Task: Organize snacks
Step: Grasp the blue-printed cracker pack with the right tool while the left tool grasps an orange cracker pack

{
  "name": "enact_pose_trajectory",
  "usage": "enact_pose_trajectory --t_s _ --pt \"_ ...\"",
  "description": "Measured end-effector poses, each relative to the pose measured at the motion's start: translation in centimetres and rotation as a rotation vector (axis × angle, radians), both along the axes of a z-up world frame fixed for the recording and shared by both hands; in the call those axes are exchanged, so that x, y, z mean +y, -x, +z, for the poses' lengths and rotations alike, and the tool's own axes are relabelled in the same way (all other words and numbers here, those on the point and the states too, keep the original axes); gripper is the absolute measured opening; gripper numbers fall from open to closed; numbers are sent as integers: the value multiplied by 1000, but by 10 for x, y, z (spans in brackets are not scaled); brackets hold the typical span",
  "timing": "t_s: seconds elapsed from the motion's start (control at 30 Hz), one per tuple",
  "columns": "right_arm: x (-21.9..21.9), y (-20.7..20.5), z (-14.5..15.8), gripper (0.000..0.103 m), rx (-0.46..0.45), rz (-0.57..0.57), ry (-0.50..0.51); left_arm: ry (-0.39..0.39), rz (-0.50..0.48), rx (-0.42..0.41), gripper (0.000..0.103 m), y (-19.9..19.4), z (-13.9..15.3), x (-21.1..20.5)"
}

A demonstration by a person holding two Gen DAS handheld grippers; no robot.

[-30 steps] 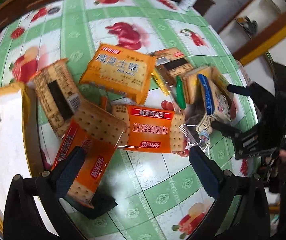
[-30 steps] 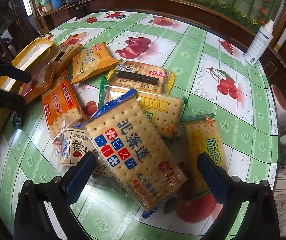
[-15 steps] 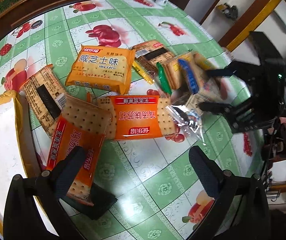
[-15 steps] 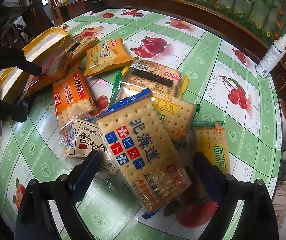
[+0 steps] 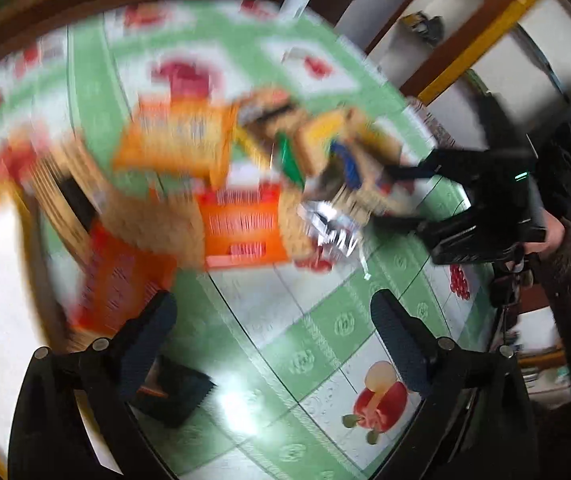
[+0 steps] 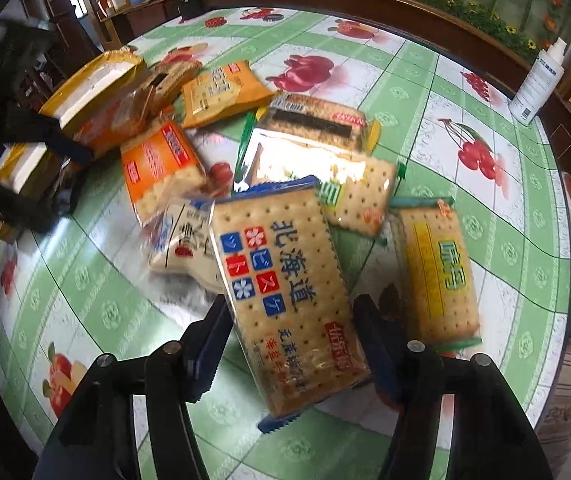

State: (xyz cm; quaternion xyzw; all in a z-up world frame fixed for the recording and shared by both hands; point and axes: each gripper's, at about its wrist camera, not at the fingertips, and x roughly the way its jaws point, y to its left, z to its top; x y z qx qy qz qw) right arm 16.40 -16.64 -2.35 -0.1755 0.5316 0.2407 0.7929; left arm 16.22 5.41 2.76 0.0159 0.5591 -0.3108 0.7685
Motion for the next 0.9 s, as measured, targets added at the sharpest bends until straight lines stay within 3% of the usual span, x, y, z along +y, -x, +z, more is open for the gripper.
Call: enact_pose_trajectory --t_s 0.1,0.17,0.27,0.4,0.47,0.67,0.9 --pt "0 4 -2 62 7 0 6 -60 -38 -38 98 -6 9 1" --pt "2 6 -5 60 14 3 5 -124 -97 10 98 -13 -6 -5" --pt "4 9 -7 59 20 5 -4 -253 -123 5 98 -20 -28 -11" --pt "4 11 -8 59 24 9 -12 -210 -86 -37 98 -28 -14 1" --pt "4 12 -8 59 25 10 -14 -243 -92 -59 98 -31 -10 2" --pt "5 10 -10 59 37 6 -22 -415 -129 33 98 -41 -53 -2" --pt "6 10 -10 57 39 9 -19 -419 -96 44 98 -46 -76 -10"
